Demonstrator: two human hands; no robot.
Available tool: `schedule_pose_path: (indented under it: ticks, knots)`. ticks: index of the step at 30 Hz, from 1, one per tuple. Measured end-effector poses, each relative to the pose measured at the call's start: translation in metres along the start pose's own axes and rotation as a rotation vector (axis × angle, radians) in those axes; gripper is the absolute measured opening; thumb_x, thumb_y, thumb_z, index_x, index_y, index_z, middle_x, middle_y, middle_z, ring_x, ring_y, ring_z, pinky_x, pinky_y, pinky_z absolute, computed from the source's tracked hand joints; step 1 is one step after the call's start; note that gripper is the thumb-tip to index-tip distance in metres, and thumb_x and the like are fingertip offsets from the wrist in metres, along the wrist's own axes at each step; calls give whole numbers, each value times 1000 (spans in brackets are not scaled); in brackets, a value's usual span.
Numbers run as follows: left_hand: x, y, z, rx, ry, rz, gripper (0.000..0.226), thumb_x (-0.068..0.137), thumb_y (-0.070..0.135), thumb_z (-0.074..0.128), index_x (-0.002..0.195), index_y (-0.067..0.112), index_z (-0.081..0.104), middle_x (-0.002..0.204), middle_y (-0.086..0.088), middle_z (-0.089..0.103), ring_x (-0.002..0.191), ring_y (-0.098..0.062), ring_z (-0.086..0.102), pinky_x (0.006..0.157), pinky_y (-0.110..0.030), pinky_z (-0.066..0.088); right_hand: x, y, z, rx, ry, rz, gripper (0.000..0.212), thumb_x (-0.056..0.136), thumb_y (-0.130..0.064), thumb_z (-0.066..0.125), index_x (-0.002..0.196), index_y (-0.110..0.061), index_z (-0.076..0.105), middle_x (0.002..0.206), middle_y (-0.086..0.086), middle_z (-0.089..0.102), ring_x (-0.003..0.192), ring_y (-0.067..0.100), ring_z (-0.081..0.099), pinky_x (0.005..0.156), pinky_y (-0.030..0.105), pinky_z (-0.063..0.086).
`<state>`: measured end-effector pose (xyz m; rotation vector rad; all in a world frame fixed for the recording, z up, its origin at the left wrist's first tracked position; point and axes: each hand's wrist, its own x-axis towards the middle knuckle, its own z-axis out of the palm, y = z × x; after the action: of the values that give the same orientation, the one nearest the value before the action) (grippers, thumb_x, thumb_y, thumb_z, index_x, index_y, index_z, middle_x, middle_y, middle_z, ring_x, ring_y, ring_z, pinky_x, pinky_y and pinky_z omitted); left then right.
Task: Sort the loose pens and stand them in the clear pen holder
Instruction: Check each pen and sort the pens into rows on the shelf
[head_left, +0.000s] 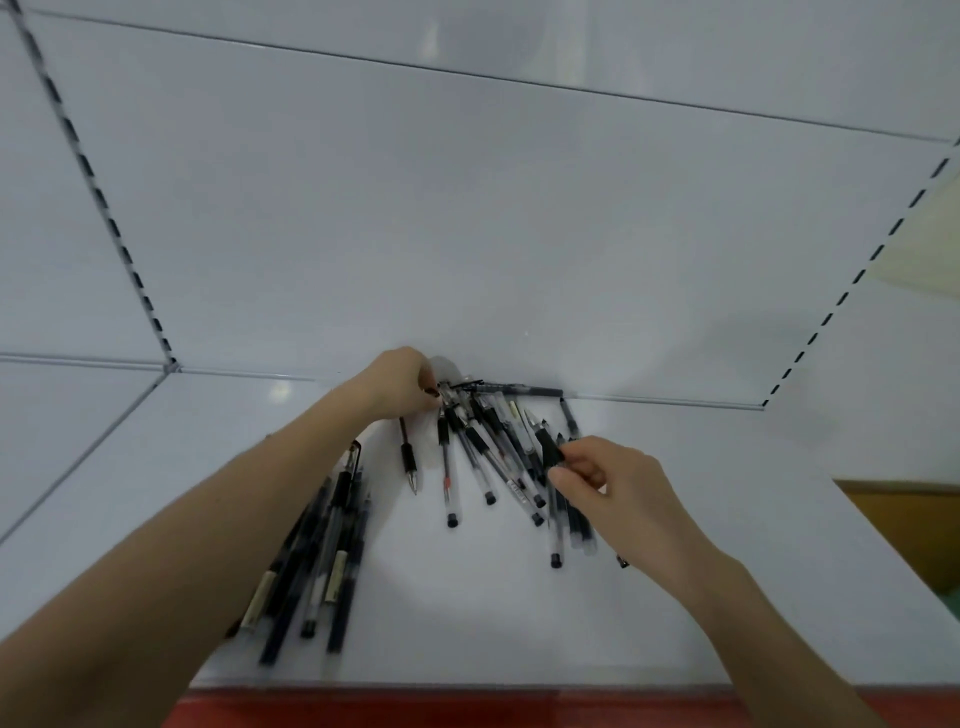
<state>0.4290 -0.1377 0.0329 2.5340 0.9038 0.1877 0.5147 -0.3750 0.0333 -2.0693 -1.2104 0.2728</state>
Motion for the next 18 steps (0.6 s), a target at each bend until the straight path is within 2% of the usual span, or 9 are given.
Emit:
schedule_pose_path:
  ticks: [1, 3, 5, 8, 12, 15, 18]
  knots:
    - [-4, 0, -1, -87, 69, 9, 20, 85, 14, 62, 97, 0, 66, 91, -10, 62, 83, -21, 55, 73, -26, 41, 0, -2, -1, 23, 5, 3, 12, 90, -18, 57, 97, -11, 64, 88, 12, 69, 81, 27, 64, 72, 21, 46]
    - [-15, 5, -6, -400, 177, -4, 14, 83, 11, 64, 94, 2, 67, 81, -9, 64, 69, -12, 59, 70, -24, 46, -2, -7, -3, 117, 11, 18, 6, 89, -17, 57, 86, -19, 61, 82, 10, 69, 74, 24, 63, 64, 21, 50]
    - [-33, 14, -15, -826, 180, -42, 7, 84, 10, 64, 91, 10, 65, 70, -4, 65, 57, -6, 60, 63, -19, 48, -5, -16, -5, 247, 15, 33, 10, 89, -16, 56, 81, -20, 60, 74, 8, 69, 62, 20, 63, 56, 24, 50]
    - [-63, 30, -25, -1208, 159, -24, 5, 85, 12, 62, 90, 15, 63, 63, 2, 66, 62, -10, 62, 61, -18, 50, -12, -37, -7, 411, 28, 17, 12, 89, -15, 57, 79, -20, 61, 61, 7, 67, 47, 10, 56, 51, 15, 46]
    - [-97, 45, -31, -1390, 166, 32, 4, 85, 14, 59, 84, 11, 61, 62, -1, 66, 58, -10, 60, 55, -17, 51, -26, -62, -4, 468, 2, -62, 14, 87, -19, 57, 77, -28, 63, 49, 3, 61, 40, 10, 47, 46, 18, 42]
    - [-110, 47, -33, -1429, 198, 44, 5, 86, 14, 57, 82, 11, 59, 62, -1, 67, 55, -8, 60, 53, -16, 49, -32, -71, -2, 468, -35, -95, 15, 86, -21, 57, 77, -31, 64, 46, 1, 58, 41, 9, 44, 46, 20, 40]
    - [-118, 46, -36, -1424, 215, 62, 5, 81, 17, 60, 81, 12, 58, 63, 1, 67, 55, -7, 61, 53, -15, 49, -34, -76, 1, 473, -61, -112, 13, 86, -20, 57, 79, -29, 65, 45, 1, 56, 39, 5, 42, 44, 17, 38]
